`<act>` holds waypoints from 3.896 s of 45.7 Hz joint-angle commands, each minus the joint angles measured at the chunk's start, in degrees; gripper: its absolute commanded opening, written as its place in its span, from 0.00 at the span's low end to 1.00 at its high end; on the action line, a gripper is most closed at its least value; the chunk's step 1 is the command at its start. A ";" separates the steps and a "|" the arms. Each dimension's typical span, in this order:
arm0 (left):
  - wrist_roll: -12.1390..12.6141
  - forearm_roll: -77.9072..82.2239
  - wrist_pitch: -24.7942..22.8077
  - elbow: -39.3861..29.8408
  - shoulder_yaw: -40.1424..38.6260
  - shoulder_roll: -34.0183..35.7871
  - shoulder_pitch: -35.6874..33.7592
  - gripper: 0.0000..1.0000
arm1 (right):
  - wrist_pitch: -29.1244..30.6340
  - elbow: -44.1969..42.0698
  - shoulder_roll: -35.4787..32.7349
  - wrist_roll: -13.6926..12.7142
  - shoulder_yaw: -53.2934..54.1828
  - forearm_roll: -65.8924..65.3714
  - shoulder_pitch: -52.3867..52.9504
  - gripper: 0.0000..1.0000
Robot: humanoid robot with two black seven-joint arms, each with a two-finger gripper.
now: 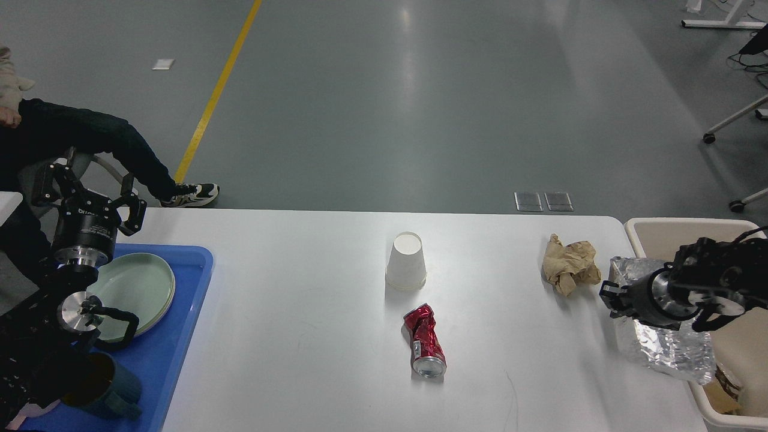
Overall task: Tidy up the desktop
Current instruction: 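Grasp the foil wrapper with the right gripper and lift it over the bin, then release the foil into the white bin and raise the right gripper, then lower the right gripper onto the tan crumpled paper and grasp it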
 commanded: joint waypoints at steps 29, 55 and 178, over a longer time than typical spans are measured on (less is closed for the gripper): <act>0.05 0.01 0.00 0.00 0.00 0.00 0.00 0.96 | 12.45 10.49 -13.62 -0.02 -5.10 0.81 46.29 0.00; -0.04 0.01 0.00 0.00 0.00 0.00 0.00 0.96 | -2.05 -12.18 -10.46 0.33 -7.92 1.51 8.51 0.00; 0.05 0.01 0.00 0.00 0.00 0.00 0.00 0.96 | -8.65 -38.91 25.32 -0.02 0.25 1.60 -18.22 0.28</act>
